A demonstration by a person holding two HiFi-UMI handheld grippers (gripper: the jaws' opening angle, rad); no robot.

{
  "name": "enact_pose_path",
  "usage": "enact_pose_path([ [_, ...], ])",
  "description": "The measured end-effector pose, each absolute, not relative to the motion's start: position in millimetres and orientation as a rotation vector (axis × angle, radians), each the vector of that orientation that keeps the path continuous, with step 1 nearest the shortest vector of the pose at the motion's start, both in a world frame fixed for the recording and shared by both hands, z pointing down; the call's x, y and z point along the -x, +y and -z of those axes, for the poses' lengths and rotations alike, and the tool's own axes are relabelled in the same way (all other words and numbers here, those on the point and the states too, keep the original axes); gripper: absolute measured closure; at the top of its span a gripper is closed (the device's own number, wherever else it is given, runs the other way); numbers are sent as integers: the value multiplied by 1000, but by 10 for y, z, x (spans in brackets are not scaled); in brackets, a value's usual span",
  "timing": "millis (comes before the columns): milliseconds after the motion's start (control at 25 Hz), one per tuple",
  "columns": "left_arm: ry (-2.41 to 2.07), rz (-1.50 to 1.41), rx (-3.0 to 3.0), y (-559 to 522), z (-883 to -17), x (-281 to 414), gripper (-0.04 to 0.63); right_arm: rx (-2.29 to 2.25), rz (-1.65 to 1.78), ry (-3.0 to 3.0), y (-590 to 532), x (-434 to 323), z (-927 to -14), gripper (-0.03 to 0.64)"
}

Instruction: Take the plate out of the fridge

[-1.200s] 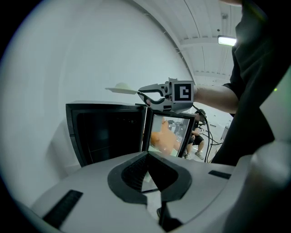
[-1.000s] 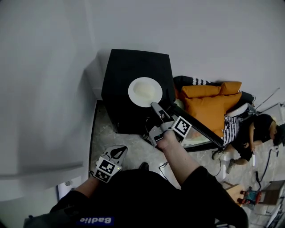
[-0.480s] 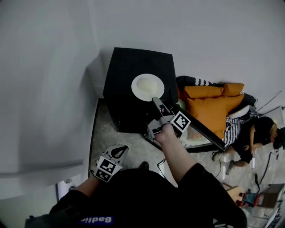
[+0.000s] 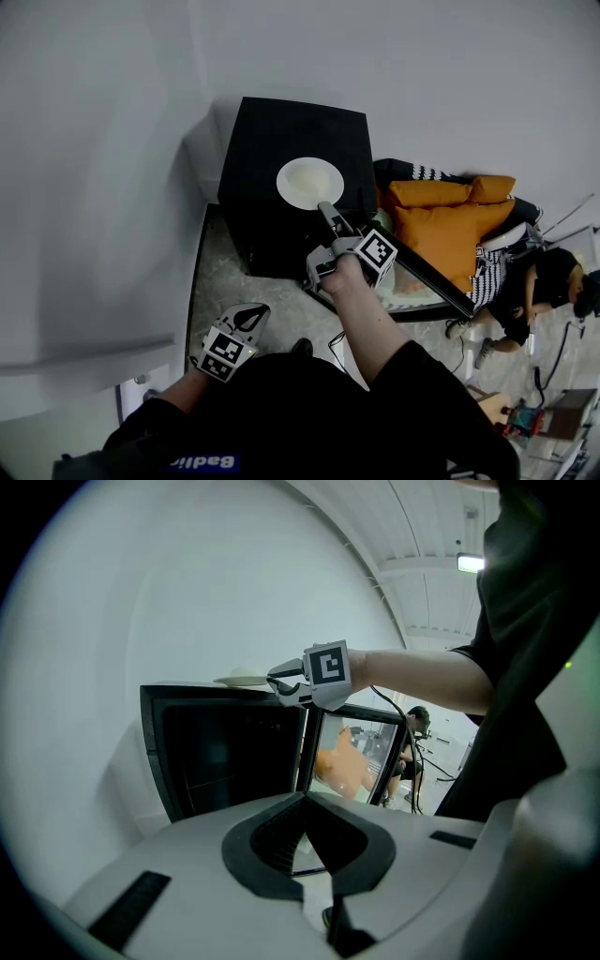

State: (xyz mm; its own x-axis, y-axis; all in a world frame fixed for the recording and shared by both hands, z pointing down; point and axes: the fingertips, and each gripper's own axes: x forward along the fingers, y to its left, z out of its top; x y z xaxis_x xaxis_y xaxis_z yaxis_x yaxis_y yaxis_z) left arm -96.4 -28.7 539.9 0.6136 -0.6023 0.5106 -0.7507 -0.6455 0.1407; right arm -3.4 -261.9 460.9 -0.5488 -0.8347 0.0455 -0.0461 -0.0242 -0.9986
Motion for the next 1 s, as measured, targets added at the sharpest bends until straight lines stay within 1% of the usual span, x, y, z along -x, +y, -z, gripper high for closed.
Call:
enact_pose_path([
  [1000, -1069, -610, -2453, -256, -5481, 989, 588, 967, 1663, 1598, -2752, 64, -4779, 601],
])
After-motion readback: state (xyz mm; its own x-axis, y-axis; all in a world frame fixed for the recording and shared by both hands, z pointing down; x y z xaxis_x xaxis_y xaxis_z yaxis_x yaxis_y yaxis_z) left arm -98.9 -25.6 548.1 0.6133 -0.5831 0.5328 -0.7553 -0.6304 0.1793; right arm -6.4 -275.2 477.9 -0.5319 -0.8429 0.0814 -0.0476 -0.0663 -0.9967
